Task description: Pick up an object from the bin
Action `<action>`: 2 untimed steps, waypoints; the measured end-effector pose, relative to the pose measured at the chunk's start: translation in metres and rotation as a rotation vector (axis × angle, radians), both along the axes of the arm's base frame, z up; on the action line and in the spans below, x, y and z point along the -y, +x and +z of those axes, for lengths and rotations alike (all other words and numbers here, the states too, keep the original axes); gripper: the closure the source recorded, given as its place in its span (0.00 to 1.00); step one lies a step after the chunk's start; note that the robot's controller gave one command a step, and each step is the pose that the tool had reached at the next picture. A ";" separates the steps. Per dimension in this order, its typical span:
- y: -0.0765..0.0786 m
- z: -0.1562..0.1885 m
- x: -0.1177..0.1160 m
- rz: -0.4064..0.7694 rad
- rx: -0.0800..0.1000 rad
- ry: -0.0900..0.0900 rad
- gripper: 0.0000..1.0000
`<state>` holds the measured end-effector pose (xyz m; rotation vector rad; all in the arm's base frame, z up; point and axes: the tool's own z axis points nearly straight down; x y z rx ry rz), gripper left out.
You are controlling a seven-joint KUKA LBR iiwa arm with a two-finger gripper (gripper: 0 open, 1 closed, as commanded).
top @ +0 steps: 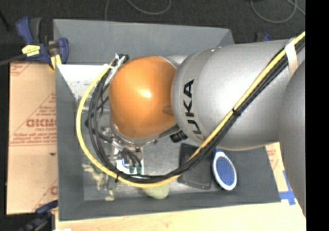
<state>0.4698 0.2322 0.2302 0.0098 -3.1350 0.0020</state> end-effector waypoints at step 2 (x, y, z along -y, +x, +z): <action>0.035 -0.070 0.003 -0.127 0.011 0.003 0.00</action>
Offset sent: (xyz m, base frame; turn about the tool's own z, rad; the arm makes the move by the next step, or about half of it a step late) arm 0.0708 -0.0046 -0.1602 0.2711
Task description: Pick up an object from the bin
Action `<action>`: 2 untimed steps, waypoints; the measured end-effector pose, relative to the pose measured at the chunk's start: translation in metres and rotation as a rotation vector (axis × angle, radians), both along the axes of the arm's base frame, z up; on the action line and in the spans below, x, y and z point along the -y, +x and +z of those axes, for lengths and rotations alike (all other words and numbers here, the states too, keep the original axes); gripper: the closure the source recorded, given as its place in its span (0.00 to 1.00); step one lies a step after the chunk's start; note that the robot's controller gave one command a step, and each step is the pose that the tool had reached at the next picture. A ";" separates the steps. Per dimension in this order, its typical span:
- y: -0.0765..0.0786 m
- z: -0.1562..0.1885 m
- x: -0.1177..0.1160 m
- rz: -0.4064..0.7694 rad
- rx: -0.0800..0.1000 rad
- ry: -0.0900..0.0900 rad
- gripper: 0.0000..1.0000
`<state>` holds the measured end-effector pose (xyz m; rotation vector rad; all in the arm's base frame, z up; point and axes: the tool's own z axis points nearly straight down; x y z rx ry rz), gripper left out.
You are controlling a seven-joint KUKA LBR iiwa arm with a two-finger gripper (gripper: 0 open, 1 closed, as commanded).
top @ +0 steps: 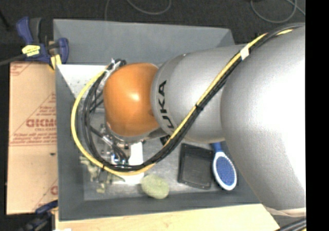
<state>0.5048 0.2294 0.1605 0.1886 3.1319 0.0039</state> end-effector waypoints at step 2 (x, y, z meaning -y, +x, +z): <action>0.041 -0.016 -0.004 -0.140 -0.001 -0.002 0.00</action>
Offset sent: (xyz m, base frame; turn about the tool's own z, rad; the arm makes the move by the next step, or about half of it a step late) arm 0.0584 0.0060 -0.0350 -0.5009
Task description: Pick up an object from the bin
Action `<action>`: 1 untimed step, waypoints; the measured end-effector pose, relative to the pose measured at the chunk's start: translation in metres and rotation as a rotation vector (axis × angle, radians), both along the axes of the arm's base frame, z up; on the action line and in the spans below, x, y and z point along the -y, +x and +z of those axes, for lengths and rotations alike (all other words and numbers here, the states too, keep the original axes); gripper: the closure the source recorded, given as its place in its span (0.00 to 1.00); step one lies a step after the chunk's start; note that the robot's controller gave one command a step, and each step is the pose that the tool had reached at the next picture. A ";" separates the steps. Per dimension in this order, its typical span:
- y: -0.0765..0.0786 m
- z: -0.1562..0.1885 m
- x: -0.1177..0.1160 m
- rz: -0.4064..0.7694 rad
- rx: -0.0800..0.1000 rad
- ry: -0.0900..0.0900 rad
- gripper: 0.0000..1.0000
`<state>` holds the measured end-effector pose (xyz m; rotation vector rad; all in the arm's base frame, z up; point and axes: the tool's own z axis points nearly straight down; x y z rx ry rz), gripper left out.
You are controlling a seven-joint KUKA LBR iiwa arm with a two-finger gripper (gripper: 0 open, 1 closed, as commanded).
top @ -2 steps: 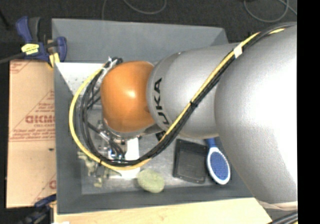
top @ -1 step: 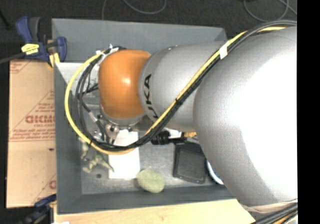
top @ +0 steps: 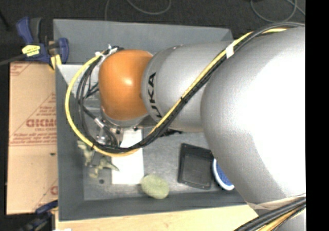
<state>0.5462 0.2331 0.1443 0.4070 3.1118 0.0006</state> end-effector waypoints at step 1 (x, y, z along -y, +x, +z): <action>0.010 -0.078 0.014 0.206 -0.005 0.000 0.00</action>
Offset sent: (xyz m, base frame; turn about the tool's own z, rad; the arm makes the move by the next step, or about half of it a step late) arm 0.0188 -0.0035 -0.0743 -0.5960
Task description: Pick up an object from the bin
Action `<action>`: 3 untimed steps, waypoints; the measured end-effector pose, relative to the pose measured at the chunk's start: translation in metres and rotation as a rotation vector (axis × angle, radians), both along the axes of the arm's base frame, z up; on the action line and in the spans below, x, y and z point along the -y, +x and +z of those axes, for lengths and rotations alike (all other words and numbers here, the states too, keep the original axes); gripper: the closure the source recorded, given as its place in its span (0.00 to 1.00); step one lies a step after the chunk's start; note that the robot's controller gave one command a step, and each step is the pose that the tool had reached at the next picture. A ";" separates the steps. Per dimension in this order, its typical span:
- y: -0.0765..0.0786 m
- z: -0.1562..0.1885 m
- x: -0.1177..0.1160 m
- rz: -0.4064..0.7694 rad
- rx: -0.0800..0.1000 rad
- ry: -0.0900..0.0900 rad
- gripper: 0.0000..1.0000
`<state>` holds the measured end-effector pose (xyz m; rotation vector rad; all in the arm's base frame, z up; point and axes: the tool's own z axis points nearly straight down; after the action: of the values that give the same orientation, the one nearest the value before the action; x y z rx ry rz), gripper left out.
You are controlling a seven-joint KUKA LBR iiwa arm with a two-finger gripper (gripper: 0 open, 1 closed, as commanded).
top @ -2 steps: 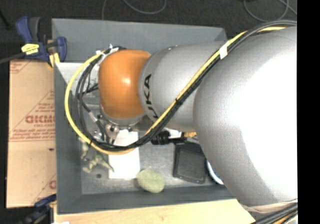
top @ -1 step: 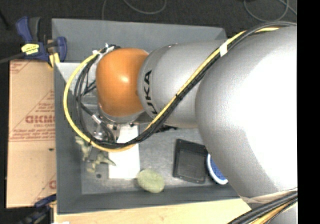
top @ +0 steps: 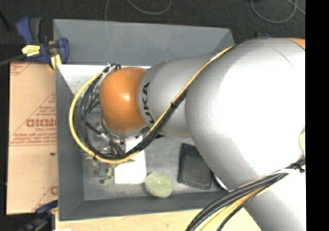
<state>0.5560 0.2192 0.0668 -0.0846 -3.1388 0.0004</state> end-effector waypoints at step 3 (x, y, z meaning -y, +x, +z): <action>0.011 0.008 -0.006 0.381 0.001 -0.004 1.00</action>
Offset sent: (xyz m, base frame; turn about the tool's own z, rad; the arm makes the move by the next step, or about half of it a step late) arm 0.0000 0.0000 0.0000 0.0000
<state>0.5668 0.2251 0.0750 0.5122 -3.0995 0.0064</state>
